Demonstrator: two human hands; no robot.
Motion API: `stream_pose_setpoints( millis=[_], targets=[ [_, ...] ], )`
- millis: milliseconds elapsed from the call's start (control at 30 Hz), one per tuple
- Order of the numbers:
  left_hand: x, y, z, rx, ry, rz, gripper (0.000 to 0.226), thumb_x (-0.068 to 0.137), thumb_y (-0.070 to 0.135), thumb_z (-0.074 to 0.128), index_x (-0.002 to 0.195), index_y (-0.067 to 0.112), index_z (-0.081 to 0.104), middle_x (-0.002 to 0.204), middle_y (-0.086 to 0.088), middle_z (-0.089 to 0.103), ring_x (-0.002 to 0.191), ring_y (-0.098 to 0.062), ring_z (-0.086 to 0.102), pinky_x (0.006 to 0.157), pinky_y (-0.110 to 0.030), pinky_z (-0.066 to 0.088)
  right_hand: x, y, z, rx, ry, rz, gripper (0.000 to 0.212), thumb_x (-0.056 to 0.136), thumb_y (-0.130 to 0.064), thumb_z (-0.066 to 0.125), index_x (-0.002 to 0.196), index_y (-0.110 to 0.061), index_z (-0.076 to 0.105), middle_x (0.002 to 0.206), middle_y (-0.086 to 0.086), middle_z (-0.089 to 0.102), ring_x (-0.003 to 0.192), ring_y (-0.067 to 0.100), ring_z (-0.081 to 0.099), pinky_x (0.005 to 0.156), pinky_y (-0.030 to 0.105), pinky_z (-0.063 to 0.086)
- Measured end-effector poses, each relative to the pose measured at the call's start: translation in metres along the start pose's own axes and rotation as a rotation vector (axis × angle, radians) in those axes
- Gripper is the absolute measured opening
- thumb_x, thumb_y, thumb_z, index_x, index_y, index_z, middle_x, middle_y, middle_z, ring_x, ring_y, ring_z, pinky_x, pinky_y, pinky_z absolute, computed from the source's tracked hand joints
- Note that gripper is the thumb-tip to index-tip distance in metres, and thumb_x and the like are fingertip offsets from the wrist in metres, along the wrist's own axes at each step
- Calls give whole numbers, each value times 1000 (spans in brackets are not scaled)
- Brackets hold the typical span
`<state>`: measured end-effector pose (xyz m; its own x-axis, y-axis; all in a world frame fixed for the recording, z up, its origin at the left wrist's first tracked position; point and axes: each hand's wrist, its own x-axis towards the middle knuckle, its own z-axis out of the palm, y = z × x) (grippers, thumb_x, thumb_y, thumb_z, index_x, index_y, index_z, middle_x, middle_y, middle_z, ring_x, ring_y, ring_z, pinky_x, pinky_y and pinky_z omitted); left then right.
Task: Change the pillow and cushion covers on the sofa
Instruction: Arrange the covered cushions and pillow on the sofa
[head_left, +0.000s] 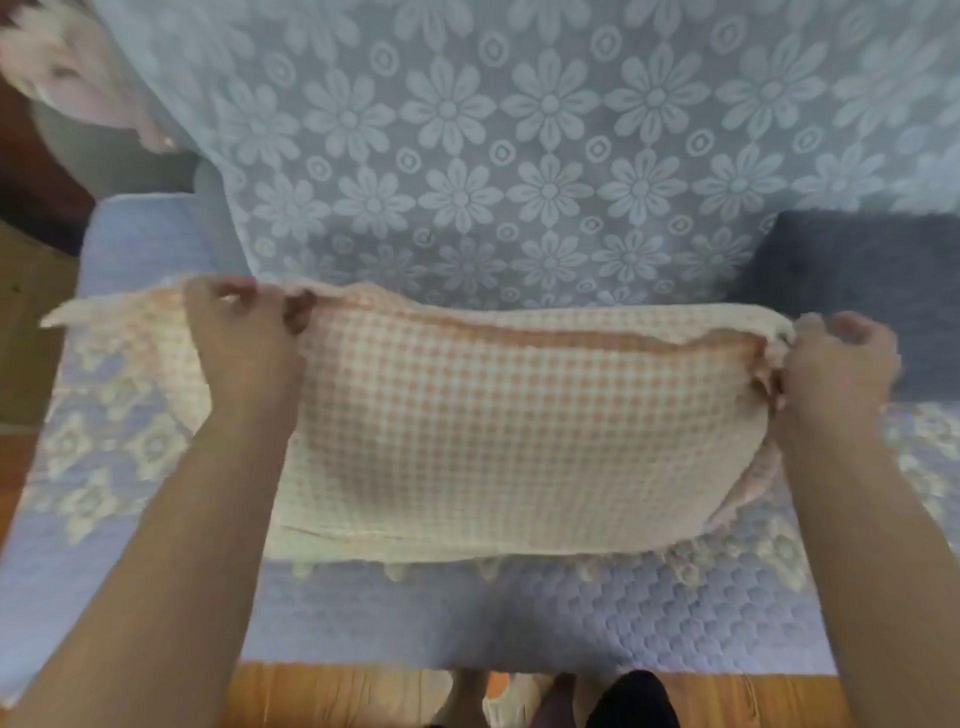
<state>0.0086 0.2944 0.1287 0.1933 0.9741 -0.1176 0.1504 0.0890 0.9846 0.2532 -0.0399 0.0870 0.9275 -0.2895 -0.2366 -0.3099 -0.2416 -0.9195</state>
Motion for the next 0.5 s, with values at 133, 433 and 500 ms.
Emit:
stream_pose_setpoints(
  millis=[133, 433, 500],
  targets=[
    [-33, -75, 15, 766, -655, -58, 50, 103, 47, 51, 149, 32, 40, 156, 4, 38, 136, -18, 44, 109, -39, 41, 2, 19, 40, -376, -355, 11, 27, 76, -32, 65, 102, -22, 69, 93, 3, 68, 88, 23, 63, 66, 31, 51],
    [-123, -247, -65, 1462, -834, 259, 66, 100, 59, 33, 158, 29, 24, 161, -11, 34, 146, -40, 35, 111, -56, 39, -164, 169, 36, -965, -931, -457, 50, 103, -26, 44, 152, -16, 37, 162, 7, 25, 146, 24, 23, 122, 35, 23],
    [-125, -243, -63, 1421, -744, 312, 58, 102, 47, 36, 157, 29, 30, 160, -12, 35, 146, -37, 34, 113, -55, 38, -204, 173, 49, -885, -943, -745, 51, 99, -26, 51, 148, -15, 43, 160, 13, 29, 147, 29, 23, 120, 42, 30]
  ],
)
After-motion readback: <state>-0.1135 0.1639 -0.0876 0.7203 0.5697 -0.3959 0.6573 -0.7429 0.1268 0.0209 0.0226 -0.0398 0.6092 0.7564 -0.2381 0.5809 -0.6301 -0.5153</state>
